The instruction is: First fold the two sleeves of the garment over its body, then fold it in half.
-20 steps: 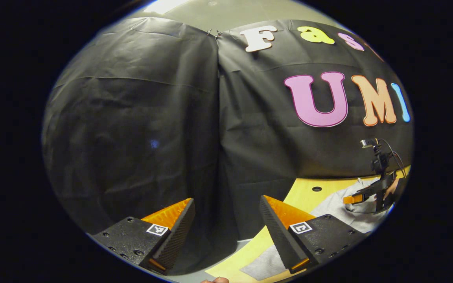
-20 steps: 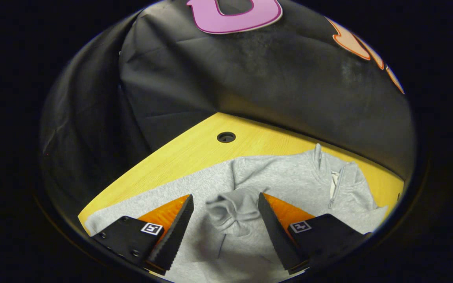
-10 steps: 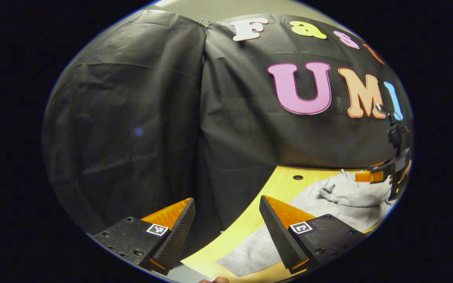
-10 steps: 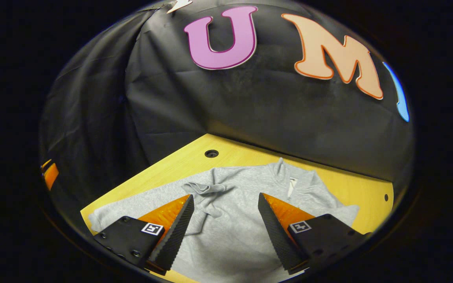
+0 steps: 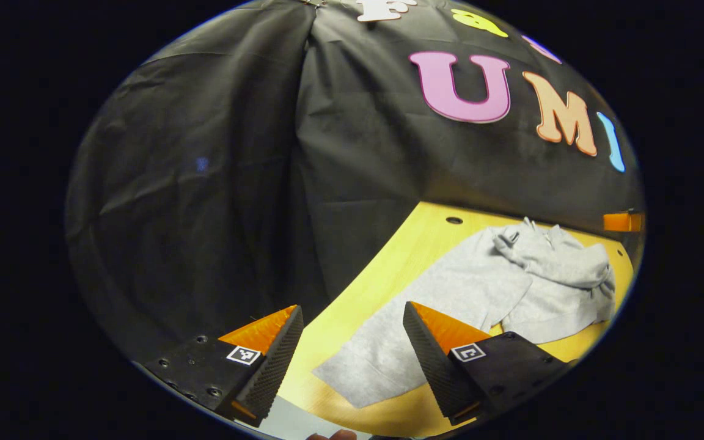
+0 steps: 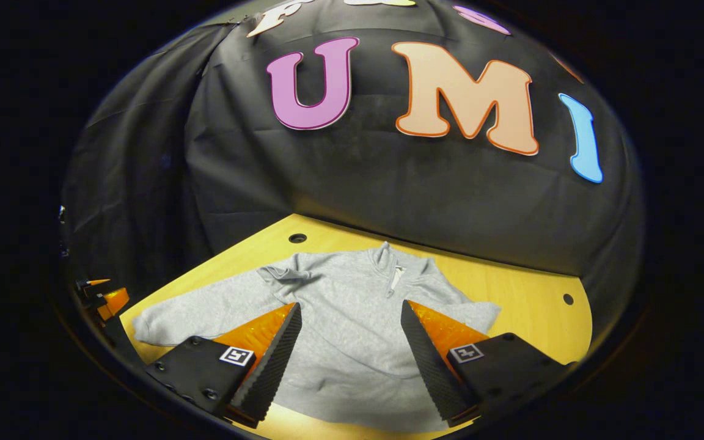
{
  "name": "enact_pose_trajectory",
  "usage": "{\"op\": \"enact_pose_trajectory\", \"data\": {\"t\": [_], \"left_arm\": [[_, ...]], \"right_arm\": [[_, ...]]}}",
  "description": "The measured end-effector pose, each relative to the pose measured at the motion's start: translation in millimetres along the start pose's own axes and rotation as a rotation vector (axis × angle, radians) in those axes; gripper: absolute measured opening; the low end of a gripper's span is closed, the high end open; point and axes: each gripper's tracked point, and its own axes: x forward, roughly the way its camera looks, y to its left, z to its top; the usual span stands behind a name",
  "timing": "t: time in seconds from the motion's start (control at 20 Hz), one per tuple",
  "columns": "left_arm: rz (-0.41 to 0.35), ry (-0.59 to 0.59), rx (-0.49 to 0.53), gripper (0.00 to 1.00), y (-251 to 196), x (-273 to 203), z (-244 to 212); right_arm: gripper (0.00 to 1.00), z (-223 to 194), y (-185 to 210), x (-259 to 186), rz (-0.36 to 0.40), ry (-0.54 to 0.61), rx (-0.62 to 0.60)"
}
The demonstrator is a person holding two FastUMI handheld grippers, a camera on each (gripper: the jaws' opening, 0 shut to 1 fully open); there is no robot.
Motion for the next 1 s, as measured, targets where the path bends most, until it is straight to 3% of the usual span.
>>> {"op": "enact_pose_trajectory", "data": {"t": [0.45,0.8,0.9,1.0], "left_arm": [[-0.036,0.194,-0.057,0.97,-13.2,15.0,-74.0],[-0.031,0.226,-0.041,0.96,-18.8,16.7,-89.5],[-0.025,0.235,-0.045,0.90,-20.0,18.3,-89.2],[-0.042,0.255,-0.044,0.72,-27.2,21.8,-87.9]], "right_arm": [[1.00,-21.2,-31.0,-25.7,-0.058,0.041,0.022],[1.00,-26.3,-36.5,-33.4,-0.066,0.044,0.013],[1.00,-28.3,-38.9,-36.5,-0.070,0.044,0.020],[1.00,-30.0,-40.9,-38.4,-0.070,0.045,0.029]]}}
